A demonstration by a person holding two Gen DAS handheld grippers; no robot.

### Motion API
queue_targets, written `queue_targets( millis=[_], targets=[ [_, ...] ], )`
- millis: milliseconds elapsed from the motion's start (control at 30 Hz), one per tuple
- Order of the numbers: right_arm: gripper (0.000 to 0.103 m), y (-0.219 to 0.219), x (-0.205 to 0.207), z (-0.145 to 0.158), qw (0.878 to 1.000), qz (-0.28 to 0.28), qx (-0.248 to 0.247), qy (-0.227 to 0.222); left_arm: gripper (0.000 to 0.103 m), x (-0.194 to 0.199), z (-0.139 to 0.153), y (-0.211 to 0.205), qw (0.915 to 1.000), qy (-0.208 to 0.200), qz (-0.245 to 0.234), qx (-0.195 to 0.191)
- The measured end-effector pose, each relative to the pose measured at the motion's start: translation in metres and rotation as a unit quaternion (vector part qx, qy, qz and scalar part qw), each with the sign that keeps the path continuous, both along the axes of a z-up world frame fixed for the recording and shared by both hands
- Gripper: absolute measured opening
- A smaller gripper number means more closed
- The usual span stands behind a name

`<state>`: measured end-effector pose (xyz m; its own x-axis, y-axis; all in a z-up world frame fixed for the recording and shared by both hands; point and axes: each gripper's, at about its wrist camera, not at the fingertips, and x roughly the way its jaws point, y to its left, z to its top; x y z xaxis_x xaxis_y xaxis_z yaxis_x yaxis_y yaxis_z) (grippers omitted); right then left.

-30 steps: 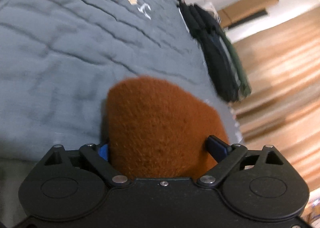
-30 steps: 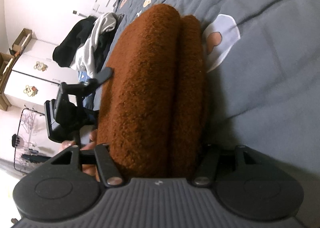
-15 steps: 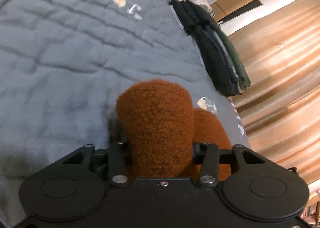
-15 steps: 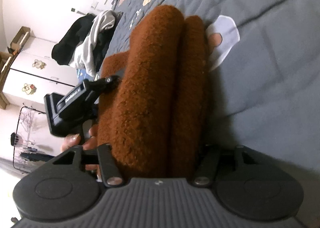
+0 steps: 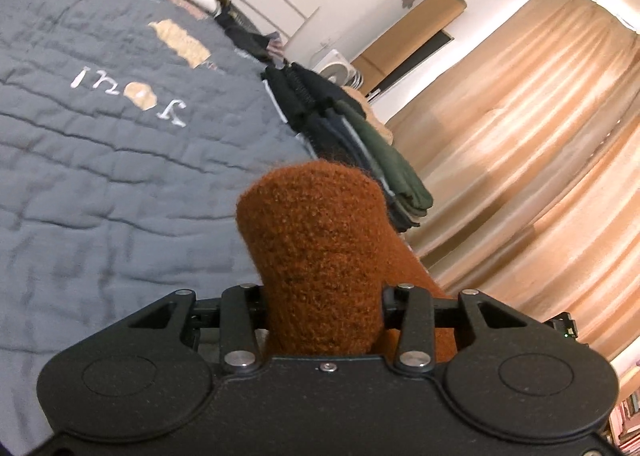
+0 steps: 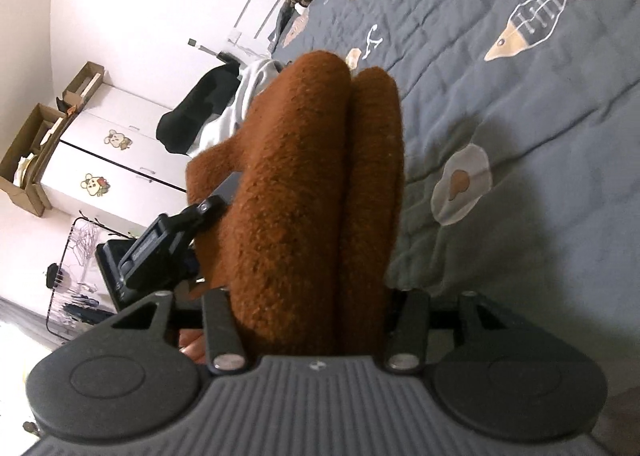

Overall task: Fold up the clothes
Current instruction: 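Carry the held garment with both tools toward the stack of folded clothes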

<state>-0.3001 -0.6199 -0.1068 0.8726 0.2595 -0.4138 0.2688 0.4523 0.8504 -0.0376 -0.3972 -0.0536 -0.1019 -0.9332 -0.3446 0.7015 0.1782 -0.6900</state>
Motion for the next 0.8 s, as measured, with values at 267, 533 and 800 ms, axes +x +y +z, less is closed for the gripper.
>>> queue_targets(
  millis=[267, 533, 800],
  targets=[
    [0.048, -0.012, -0.035, 0.012, 1.0, -0.007, 0.002, -0.003, 0.039, -0.051, 0.022, -0.009, 0.9997, -0.012, 0.015, -0.013],
    [0.048, -0.026, -0.084, 0.051, 0.999, -0.02, -0.029, -0.015, 0.039, -0.108, 0.058, -0.022, 0.9989, -0.029, 0.017, -0.032],
    [0.048, -0.026, -0.135, 0.069, 0.998, -0.027, -0.053, -0.015, 0.039, -0.169, 0.076, -0.02, 0.9975, -0.049, 0.023, -0.046]
  ],
)
